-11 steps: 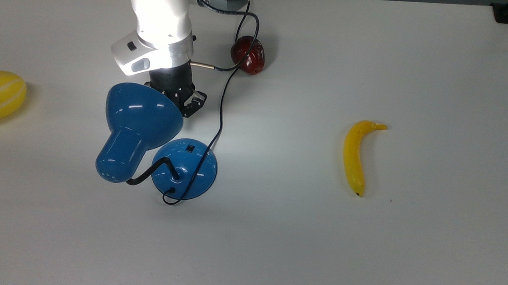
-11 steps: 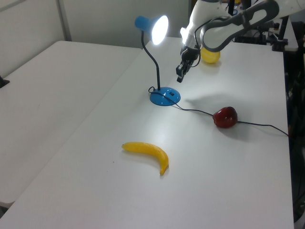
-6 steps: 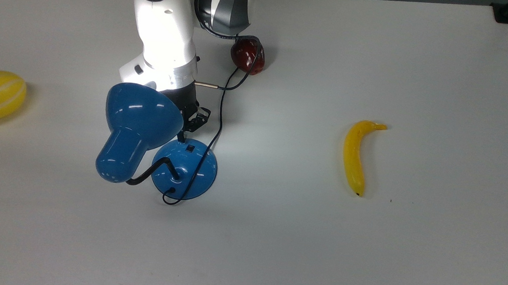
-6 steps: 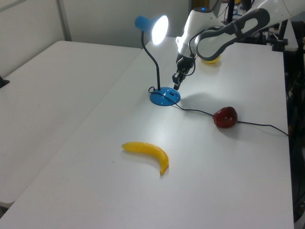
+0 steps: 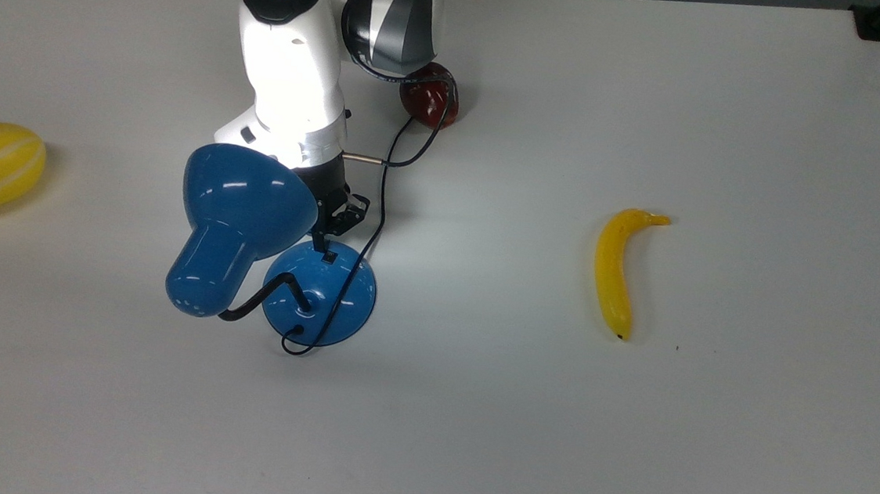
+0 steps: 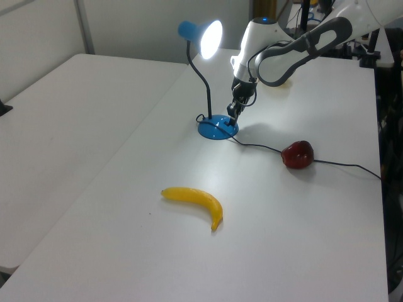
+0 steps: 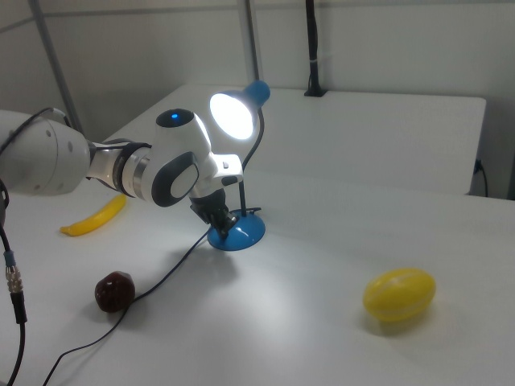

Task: Turn off lamp
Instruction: 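Press the gripper down on the lamp base switch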

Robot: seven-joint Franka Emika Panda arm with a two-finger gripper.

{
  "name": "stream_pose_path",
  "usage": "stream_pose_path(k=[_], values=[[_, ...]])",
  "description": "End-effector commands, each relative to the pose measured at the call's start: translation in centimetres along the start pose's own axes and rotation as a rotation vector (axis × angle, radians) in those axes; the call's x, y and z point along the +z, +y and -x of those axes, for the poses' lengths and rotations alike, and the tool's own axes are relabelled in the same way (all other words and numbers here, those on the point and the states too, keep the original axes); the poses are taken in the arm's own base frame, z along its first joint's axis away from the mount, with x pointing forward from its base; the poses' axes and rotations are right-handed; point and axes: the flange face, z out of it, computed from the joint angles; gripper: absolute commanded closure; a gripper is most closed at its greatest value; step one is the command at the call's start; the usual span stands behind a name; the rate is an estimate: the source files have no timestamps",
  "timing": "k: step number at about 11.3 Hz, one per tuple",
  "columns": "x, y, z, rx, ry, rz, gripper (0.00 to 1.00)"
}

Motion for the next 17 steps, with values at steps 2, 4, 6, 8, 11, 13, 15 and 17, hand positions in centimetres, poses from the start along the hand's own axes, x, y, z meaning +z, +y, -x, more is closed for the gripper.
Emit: stream_pose_path(k=[2, 4, 6, 8, 11, 13, 15, 17], values=[[-1.6, -0.9, -0.8, 0.001, 0.036, -0.018, 1.0], [-1.8, -0.9, -0.8, 0.002, 0.038, -0.019, 1.0], [-1.6, -0.9, -0.8, 0.003, 0.036, -0.019, 1.0], [-1.0, -1.1, -0.6, -0.004, 0.029, -0.018, 1.0], [0.2, -2.2, -0.1, -0.027, 0.008, -0.016, 1.0], [1.0, -2.2, 0.2, -0.033, -0.006, -0.012, 1.0], [1.1, -2.8, 0.4, -0.044, -0.012, -0.015, 1.0], [1.8, -3.4, 1.2, -0.052, -0.038, -0.018, 1.0]])
